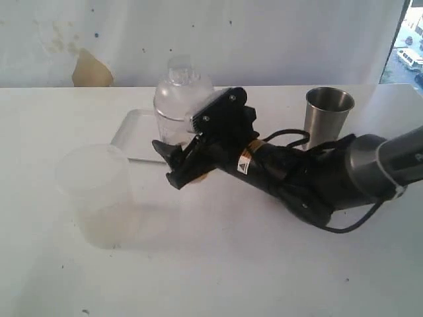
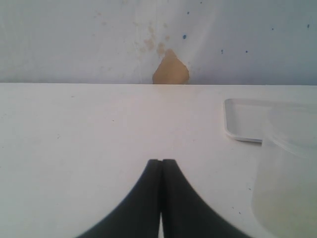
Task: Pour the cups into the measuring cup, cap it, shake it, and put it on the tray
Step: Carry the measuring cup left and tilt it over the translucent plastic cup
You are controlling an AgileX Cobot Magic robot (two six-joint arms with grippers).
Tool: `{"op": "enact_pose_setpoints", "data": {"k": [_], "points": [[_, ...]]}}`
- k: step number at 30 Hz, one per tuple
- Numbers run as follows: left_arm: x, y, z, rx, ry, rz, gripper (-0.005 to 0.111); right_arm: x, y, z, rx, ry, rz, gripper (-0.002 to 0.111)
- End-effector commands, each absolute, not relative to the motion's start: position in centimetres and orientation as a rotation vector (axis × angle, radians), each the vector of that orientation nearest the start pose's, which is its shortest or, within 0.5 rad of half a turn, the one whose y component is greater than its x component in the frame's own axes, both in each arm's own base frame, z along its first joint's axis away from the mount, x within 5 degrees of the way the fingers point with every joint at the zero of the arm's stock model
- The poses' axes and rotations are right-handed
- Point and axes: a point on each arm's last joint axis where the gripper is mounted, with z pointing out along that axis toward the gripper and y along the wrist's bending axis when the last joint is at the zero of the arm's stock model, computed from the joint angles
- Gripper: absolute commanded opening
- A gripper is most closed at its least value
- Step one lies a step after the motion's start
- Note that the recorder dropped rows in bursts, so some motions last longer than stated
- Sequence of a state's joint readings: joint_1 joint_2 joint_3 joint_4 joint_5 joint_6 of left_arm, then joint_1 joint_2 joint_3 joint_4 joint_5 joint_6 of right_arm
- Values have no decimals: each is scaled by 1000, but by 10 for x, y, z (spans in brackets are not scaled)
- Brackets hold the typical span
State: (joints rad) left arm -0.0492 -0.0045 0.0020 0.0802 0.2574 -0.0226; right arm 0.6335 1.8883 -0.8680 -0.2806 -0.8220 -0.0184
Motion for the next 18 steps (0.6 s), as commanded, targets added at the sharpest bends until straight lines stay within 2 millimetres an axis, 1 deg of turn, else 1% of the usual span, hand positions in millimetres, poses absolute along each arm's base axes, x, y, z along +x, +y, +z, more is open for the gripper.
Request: {"op": "enact_pose_setpoints", "data": {"k": [1,3,6,10,13,18], "points": [[55,-1,190,67,1737,13,103,291,241,221,-887,1364,500,0],[55,-1,190,67,1737,13,103,294,242,229,-893,1402,495,0],[55,-1,190,67,1737,13,103,300,246,239,-959,1404,437,0],[55,-1,190,67,1737,13,103,309,252,244,-1041,1402,366,0],[55,-1,190,67,1737,13,103,310,254,242,-1080,1375,334,0],[55,-1,190,67,1737,13,103,308,260,228,-1291,1242,215,0]]}}
